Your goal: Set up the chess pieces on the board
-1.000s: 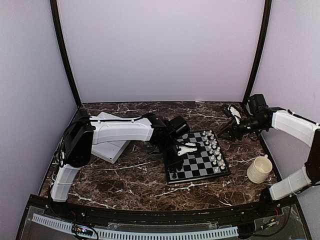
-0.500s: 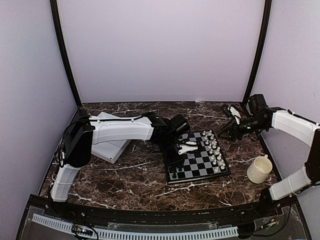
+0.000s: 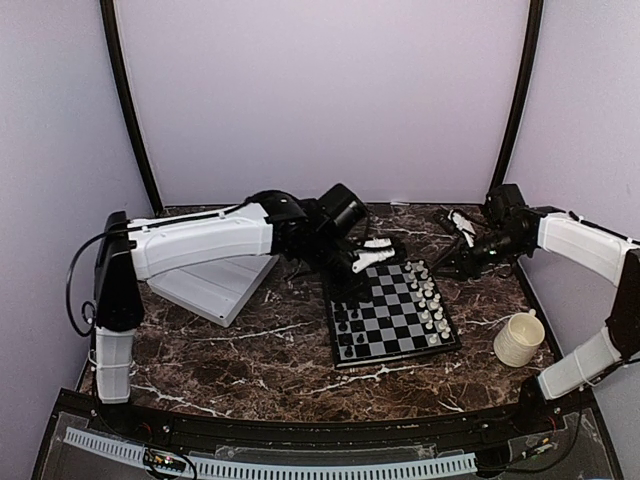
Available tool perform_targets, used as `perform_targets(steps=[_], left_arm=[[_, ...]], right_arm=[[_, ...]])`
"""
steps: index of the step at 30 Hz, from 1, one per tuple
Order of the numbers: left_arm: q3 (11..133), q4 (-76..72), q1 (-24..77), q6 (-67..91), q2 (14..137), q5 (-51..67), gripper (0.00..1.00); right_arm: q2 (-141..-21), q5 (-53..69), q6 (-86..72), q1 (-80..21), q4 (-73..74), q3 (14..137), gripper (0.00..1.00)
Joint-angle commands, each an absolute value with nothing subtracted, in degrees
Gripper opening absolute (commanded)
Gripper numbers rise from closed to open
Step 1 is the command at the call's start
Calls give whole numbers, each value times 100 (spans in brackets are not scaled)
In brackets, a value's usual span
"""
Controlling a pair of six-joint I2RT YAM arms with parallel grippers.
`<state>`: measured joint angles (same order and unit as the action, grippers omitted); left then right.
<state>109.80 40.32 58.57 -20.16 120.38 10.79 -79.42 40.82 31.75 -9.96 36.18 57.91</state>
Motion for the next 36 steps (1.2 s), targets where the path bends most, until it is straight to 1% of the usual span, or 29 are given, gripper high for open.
perform_targets(steps=[1,3,6,8,9,10,11,12,14,17,23,36], left_arm=[[10320,3478,5254,-1560,10673,620,32],[9861,3227,4847,-1239,10304,303,33],[8835,2715,4204,-955,9773,-565,33],[8203,2254,3891,-797,9380,-1046,36],[7999,1983,3787,-634,9148,-1187,42],[7629,1857,3594,-541,8936,-1424,45],[7475,1668,3489,-326,8845,-1512,51],[7217,1603,3287,-220,8715,-1600,56],[6954,1491,3048,118,8647,-1671,60],[6905,1535,2842,268,8738,-1538,61],[7065,1667,2663,451,8914,-1038,59],[7074,1696,2591,440,8922,-901,58]], right_arm=[[-8254,3903,3416,-1599,3980,6280,29],[-8522,3800,3434,-1898,4050,6449,24],[-9075,3545,3505,-2382,4117,6685,19],[-9426,3407,3532,-2716,4207,6875,17],[-9589,3359,3534,-2849,4248,6996,17],[-9742,3317,3528,-2977,4264,7084,16],[-9891,3274,3527,-3080,4271,7158,16],[-10032,3242,3525,-3171,4290,7222,16],[-10324,3165,3509,-3305,4319,7366,16],[-10689,3106,3454,-3418,4370,7549,15],[-11142,2969,3315,-3504,4350,7754,15],[-11591,2971,3302,-3757,4462,8050,14]])
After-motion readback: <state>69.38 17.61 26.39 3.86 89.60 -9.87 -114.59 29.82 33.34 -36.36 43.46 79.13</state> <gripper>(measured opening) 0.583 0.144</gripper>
